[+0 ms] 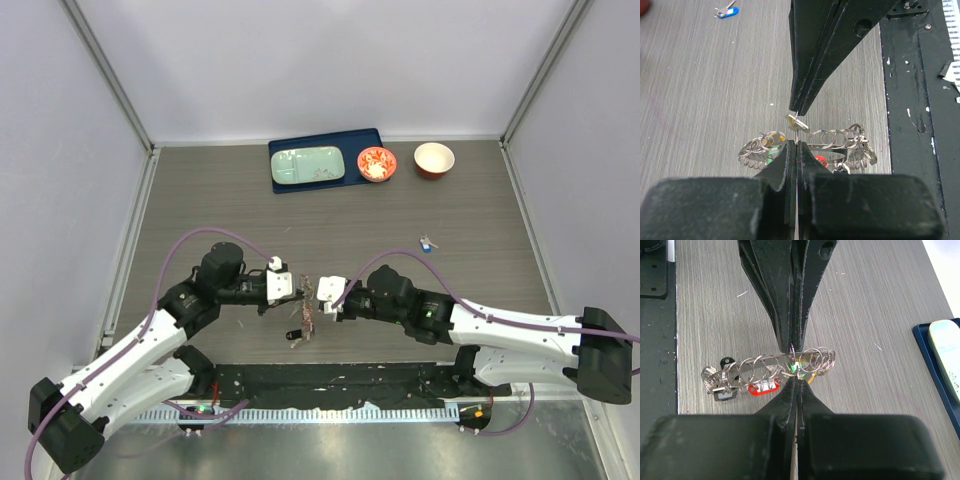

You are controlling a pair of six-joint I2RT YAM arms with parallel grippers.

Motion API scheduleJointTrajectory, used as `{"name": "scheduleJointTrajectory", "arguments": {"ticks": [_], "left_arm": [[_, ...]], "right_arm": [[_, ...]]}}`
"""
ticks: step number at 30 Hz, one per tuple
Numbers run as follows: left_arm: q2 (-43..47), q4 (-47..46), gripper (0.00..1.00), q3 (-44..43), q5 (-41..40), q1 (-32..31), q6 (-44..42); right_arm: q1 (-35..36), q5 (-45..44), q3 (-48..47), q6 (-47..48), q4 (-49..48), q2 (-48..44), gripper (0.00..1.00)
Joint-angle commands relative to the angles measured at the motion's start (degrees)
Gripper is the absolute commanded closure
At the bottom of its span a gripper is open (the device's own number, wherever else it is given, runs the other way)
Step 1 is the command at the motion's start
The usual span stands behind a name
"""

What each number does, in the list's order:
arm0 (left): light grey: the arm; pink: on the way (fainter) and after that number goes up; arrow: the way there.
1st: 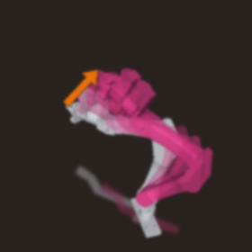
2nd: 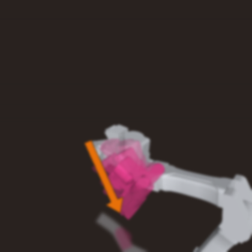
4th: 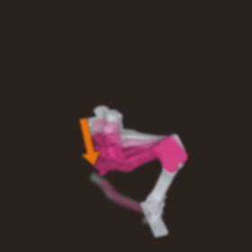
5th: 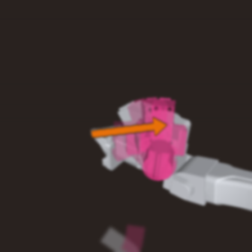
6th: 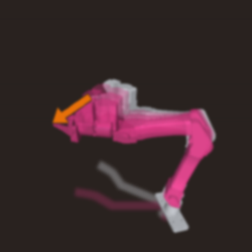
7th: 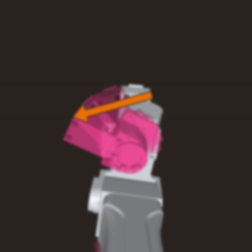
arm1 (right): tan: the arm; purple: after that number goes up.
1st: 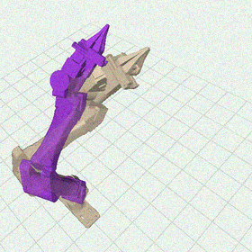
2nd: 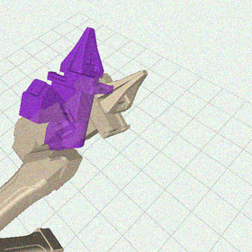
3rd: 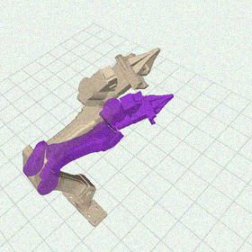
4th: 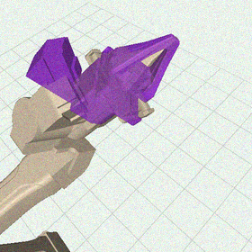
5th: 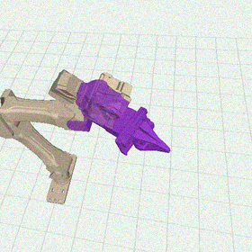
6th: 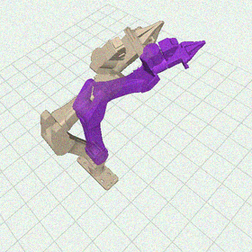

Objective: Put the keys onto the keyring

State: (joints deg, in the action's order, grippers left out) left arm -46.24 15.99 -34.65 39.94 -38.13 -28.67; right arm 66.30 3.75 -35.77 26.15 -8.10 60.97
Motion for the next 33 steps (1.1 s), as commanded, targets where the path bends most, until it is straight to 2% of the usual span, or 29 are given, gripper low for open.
{"name": "scheduleJointTrajectory", "arguments": {"ticks": [1,33], "left_arm": [[0.45,-5.09,1.00,-0.33,1.72,0.25,0.72],[-0.25,-5.18,1.00,-0.59,2.86,0.34,1.07]], "right_arm": [[0.23,0.91,-0.44,-0.49,-2.01,-1.03,0.99],[0.23,3.11,-0.71,-0.14,-3.06,-0.77,0.99]]}}
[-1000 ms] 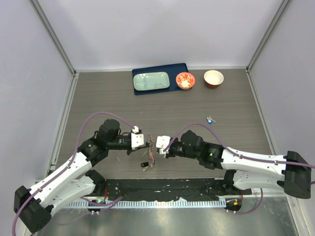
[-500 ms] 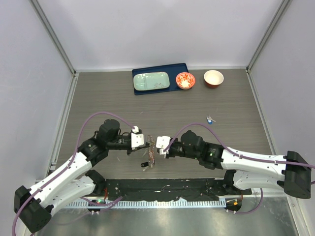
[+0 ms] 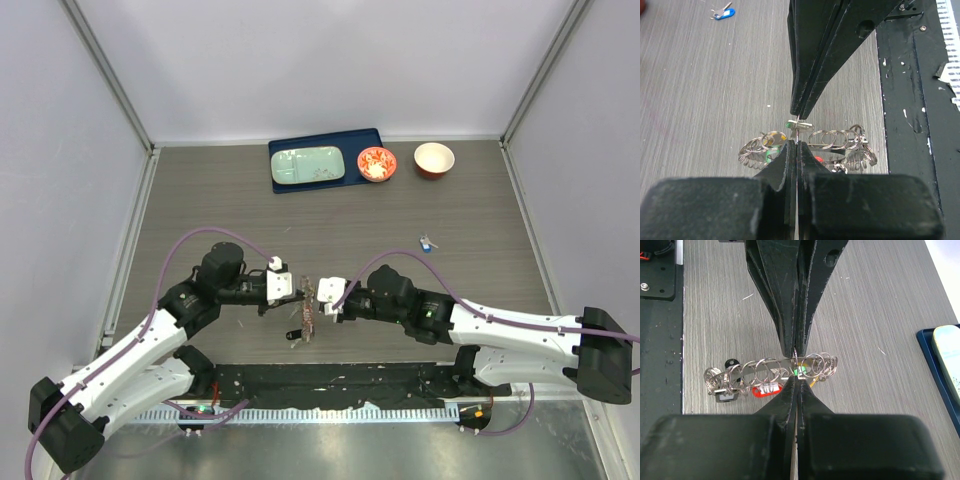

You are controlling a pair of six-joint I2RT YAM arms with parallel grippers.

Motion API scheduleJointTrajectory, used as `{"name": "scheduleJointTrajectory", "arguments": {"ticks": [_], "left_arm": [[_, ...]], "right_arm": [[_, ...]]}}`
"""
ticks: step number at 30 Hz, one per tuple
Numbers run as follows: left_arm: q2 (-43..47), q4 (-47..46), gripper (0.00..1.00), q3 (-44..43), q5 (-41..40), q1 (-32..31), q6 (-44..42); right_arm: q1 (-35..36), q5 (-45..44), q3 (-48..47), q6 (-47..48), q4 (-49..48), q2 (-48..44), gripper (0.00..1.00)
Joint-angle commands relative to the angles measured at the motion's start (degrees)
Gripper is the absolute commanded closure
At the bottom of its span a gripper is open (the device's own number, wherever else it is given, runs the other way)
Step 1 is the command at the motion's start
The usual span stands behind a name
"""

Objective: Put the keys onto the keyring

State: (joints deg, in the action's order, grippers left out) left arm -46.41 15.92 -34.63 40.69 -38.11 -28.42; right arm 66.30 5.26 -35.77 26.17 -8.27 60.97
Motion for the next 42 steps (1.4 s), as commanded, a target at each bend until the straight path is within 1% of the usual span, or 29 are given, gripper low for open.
{"name": "scheduleJointTrajectory", "arguments": {"ticks": [1,4,10,16,42], "left_arm": [[-0.08,-5.20,1.00,-0.61,2.20,0.31,0.91],[-0.26,-5.20,1.00,-0.61,2.12,0.31,1.00],[0.44,-5.11,1.00,-0.35,1.41,0.40,0.83],[0.27,-5.29,1.00,-0.35,1.41,0.40,0.92],[0.01,-5.38,1.00,-0.35,1.94,0.49,1.00]], "right_arm": [[0.23,1.60,-0.71,-0.16,-2.98,-0.76,0.99],[0.14,1.25,-0.62,-0.16,-2.72,-1.03,0.99],[0.23,-2.26,-0.44,-0.16,-0.96,-1.56,0.99],[0.23,-2.62,0.09,-0.68,-0.60,-2.70,0.99],[0.23,0.19,0.00,-0.95,-1.92,-2.17,0.99]]}}
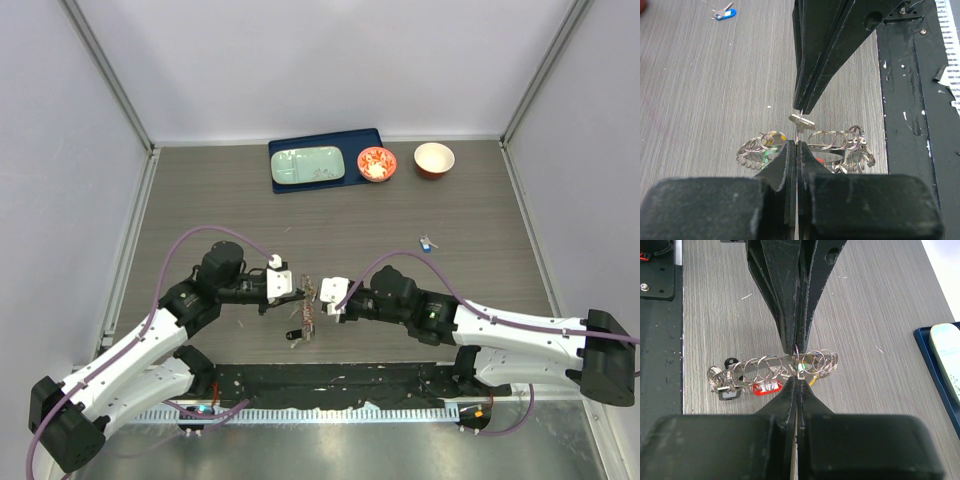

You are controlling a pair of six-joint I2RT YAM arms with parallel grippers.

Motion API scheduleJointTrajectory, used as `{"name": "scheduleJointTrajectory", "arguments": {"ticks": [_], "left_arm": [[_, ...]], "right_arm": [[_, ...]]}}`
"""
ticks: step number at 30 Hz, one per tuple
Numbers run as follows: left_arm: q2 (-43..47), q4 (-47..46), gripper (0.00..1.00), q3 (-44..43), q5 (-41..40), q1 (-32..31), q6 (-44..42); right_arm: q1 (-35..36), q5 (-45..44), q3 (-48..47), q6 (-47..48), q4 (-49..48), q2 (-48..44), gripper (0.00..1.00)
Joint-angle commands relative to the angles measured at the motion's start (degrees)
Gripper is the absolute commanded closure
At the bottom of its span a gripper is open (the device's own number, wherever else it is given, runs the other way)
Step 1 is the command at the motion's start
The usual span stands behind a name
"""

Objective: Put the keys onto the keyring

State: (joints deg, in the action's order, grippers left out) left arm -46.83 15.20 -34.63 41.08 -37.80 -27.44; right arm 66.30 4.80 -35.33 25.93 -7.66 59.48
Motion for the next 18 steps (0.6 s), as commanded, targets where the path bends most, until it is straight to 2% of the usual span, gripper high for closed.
{"name": "scheduleJointTrajectory", "arguments": {"ticks": [1,18], "left_arm": [[0.42,-4.57,1.00,-0.35,1.72,0.27,0.02],[0.25,-4.74,1.00,-0.44,1.99,0.36,0.02]], "right_arm": [[0.23,0.65,-0.44,-0.71,-2.71,-0.77,0.99],[0.14,1.35,-0.62,-0.62,-2.89,-0.16,0.99]]}}
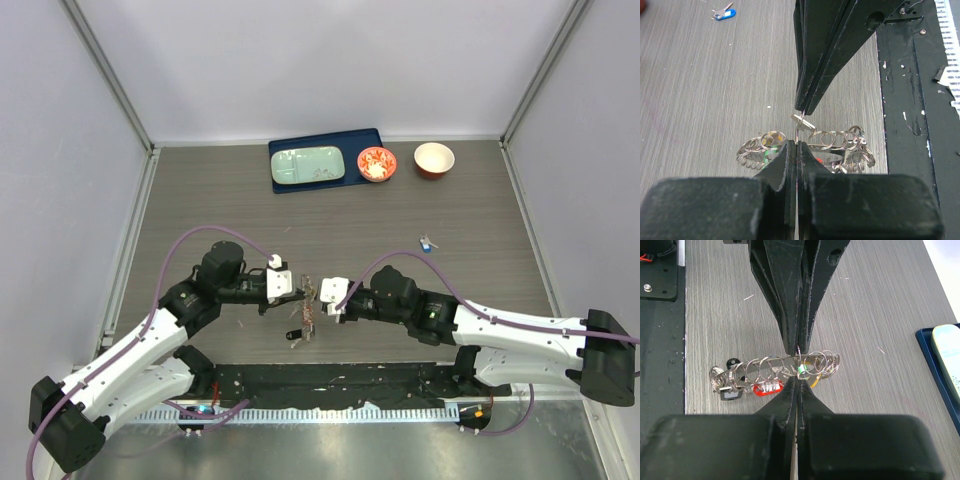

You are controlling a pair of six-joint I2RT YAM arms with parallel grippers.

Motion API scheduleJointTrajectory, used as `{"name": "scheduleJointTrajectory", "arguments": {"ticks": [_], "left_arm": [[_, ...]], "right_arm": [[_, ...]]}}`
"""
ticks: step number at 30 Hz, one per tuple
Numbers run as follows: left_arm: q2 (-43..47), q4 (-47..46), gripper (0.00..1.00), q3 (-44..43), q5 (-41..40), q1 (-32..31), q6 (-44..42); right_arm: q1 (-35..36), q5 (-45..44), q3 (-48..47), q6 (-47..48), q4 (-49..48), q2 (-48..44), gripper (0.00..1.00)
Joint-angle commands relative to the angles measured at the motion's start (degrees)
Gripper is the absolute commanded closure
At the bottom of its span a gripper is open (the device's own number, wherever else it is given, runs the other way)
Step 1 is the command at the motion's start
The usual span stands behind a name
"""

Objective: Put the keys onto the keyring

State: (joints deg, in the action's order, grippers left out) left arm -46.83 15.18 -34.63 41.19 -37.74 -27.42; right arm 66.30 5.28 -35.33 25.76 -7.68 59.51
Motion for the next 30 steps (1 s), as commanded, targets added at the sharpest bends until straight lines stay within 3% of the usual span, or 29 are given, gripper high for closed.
{"name": "scheduleJointTrajectory", "arguments": {"ticks": [1,30], "left_arm": [[0.25,-4.63,1.00,-0.44,1.96,0.29,-0.09],[0.07,-4.46,1.00,-0.44,2.75,0.21,-0.09]], "right_arm": [[0.23,0.79,-0.62,-0.53,-2.86,-0.18,0.99],[0.23,-1.50,-0.62,-0.97,-3.66,0.17,0.99]]}}
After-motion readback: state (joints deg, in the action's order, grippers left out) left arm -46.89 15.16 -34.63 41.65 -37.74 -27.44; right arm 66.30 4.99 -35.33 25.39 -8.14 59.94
